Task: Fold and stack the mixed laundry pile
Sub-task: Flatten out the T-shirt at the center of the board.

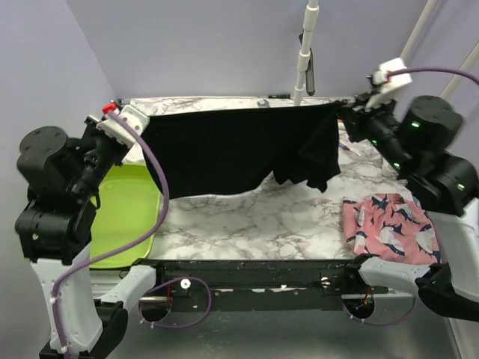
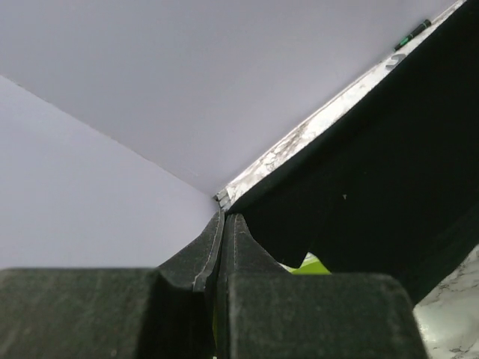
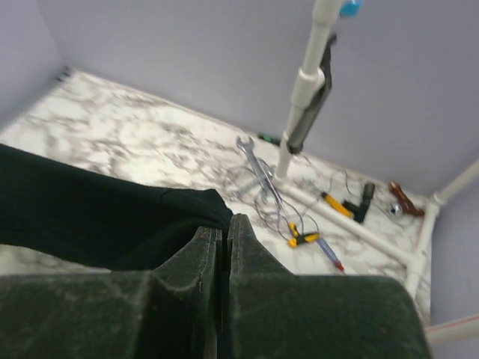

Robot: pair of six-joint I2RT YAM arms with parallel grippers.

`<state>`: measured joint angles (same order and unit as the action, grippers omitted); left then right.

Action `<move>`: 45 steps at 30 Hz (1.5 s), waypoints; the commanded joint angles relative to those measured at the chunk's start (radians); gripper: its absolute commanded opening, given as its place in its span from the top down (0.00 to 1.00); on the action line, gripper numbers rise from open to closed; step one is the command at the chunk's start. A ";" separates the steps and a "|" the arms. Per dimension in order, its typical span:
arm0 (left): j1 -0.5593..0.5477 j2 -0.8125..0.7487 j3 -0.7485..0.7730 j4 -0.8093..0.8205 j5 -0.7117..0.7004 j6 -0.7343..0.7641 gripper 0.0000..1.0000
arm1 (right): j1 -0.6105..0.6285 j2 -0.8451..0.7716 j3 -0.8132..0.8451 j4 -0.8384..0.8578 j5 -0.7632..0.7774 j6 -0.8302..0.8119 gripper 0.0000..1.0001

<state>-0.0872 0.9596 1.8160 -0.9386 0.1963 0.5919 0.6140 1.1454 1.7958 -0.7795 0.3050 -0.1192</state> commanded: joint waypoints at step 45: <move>0.003 1.029 -0.015 0.240 -0.390 0.039 1.00 | -0.119 0.978 -0.034 0.607 0.083 -0.240 0.76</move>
<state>-0.0872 1.9343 1.7374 -0.7486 -0.0994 0.6216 0.4938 2.0563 1.6684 -0.2951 0.2752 -0.3080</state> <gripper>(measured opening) 0.007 0.166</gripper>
